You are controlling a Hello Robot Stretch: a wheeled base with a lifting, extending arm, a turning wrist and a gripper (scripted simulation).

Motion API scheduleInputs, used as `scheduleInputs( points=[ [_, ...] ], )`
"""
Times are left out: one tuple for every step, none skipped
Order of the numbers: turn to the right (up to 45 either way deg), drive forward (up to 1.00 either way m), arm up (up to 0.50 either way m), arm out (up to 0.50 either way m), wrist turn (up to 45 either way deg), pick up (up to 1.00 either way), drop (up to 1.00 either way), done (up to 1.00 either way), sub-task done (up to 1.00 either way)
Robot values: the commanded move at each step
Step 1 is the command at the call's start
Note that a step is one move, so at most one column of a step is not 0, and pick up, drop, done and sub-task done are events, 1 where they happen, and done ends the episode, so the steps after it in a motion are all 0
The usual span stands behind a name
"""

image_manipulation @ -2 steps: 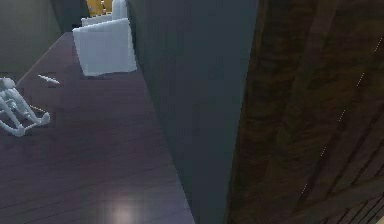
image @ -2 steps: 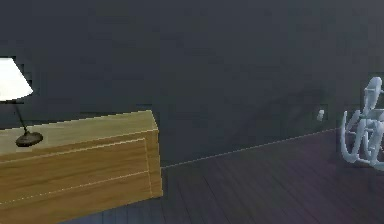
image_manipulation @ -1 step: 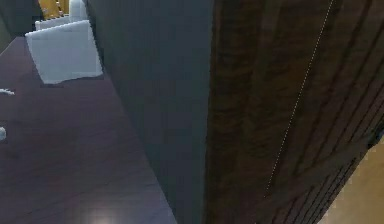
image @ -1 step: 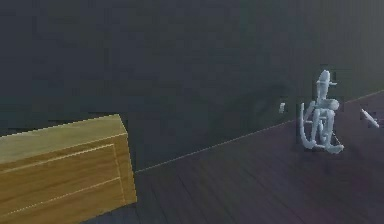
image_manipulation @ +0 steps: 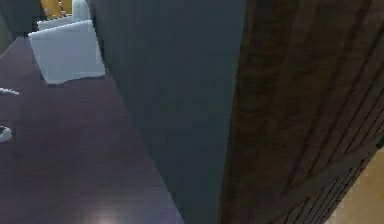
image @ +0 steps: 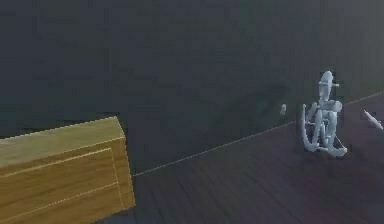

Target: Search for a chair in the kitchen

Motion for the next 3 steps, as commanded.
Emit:
scheduleInputs(
  points=[
    [45.0, 0.0, 0.0, 0.0, 0.0, 0.0, 0.0, 0.0, 0.0],
    [9.0, 0.0, 0.0, 0.0, 0.0, 0.0, 0.0, 0.0, 0.0],
    [0.0, 1.0, 0.0, 0.0, 0.0, 0.0, 0.0, 0.0, 0.0]
  ],
)
